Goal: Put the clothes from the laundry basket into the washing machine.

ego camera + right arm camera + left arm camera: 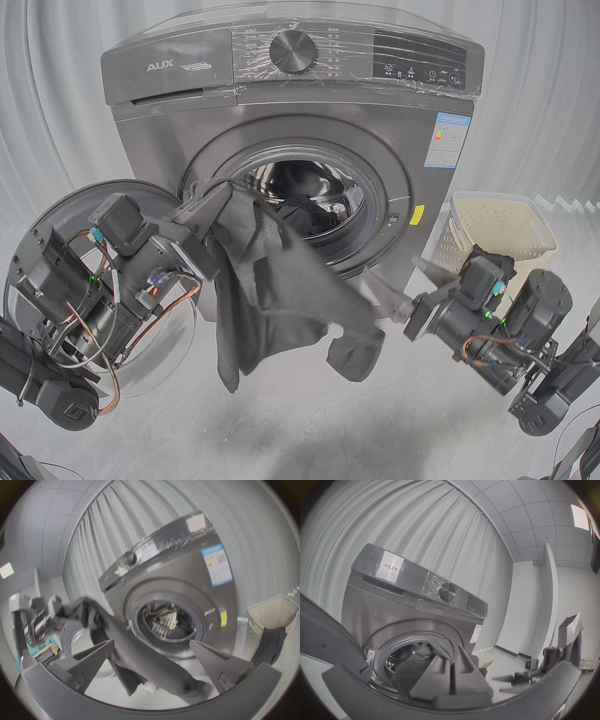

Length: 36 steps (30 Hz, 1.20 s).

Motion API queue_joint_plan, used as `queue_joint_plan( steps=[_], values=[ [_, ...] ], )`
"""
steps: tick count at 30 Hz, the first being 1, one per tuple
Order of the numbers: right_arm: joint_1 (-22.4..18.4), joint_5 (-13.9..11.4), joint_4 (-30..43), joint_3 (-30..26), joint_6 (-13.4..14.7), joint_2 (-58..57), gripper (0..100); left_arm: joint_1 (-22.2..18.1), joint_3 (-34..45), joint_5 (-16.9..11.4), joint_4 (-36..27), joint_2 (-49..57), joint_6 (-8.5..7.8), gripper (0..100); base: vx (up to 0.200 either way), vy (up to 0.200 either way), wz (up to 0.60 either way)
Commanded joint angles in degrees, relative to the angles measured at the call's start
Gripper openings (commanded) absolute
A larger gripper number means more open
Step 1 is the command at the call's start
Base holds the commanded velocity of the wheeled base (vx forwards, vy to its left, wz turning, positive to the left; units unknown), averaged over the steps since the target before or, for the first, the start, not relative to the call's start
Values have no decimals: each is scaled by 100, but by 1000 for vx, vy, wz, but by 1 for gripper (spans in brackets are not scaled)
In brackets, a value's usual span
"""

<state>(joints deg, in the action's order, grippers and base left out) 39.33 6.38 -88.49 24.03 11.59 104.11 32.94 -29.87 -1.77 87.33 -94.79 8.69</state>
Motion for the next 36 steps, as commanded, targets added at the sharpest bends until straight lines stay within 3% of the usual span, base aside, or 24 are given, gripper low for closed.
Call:
queue_joint_plan(
  steps=[1, 7, 20, 27, 36],
  values=[
    [356, -172, -1, -610, -17, 532, 100, 90, -423, 10, -182, -215, -25, 0, 0, 0, 0],
    [312, -374, -1, -522, -52, 760, 100, 204, -740, 10, -463, -206, -34, 0, 0, 0, 0],
    [40, -506, 16, 1130, -61, 1929, 100, 266, -775, -34, -516, -206, -52, 0, 0, 0, 0],
    [-57, -515, 95, 1728, -61, 2325, 100, 310, -916, -52, -630, -206, -52, 0, 0, 0, 0],
    [128, -594, 447, 2203, -52, 2615, 100, 433, -924, -61, -639, -241, -52, 0, 0, 0, 0]
  ],
)
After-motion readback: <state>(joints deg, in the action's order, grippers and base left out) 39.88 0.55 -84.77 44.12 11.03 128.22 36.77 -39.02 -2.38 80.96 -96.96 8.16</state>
